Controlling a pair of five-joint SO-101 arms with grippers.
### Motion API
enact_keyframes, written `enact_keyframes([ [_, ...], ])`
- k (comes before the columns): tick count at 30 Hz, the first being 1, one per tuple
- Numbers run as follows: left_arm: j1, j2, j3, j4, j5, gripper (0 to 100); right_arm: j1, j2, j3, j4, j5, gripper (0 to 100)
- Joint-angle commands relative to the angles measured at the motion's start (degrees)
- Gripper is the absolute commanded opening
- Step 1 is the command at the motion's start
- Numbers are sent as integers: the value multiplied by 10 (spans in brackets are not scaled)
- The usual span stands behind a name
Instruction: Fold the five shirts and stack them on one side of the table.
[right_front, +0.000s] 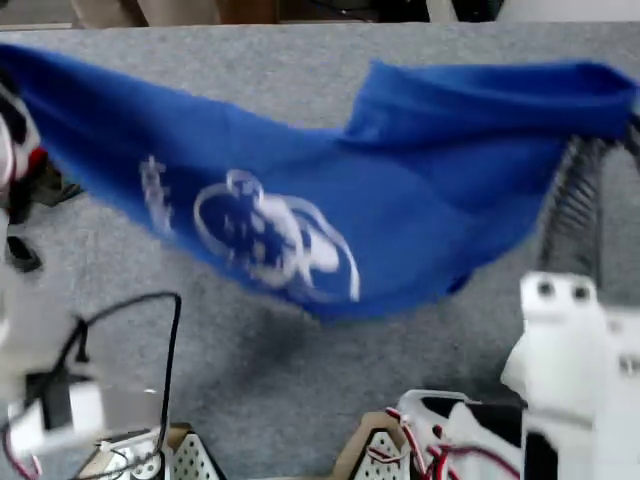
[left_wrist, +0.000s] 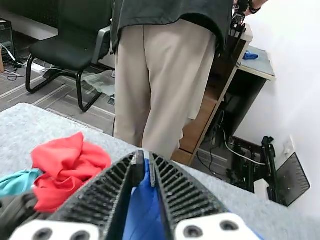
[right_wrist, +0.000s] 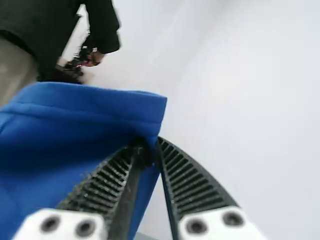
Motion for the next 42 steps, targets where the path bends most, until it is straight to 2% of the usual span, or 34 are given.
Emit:
enact_keyframes([
  [1, 0, -126, 159, 7, -25, 19, 20, -26, 7, -17, 26, 5],
  [8, 24, -327, 429, 5, -67, 19, 21, -48, 7, -14, 45, 5],
  [15, 26, -393, 602, -2, -82, 19, 21, -48, 52, -2, 45, 5],
  [22, 23, -393, 768, -145, -79, 19, 17, -46, 194, -1, 45, 5],
  [26, 23, -393, 866, -248, -79, 19, -10, -46, 335, -29, 46, 5],
  [29, 23, -385, 940, -354, -78, 19, -19, -46, 474, -93, 46, 5],
  [34, 24, -291, 1018, -542, -78, 19, -19, -45, 719, -292, 46, 5],
  [38, 25, -153, 1004, -673, -78, 19, -19, -45, 881, -452, 46, 5],
  [42, 25, -10, 901, -716, -38, 19, -19, -26, 963, -571, 41, 5],
])
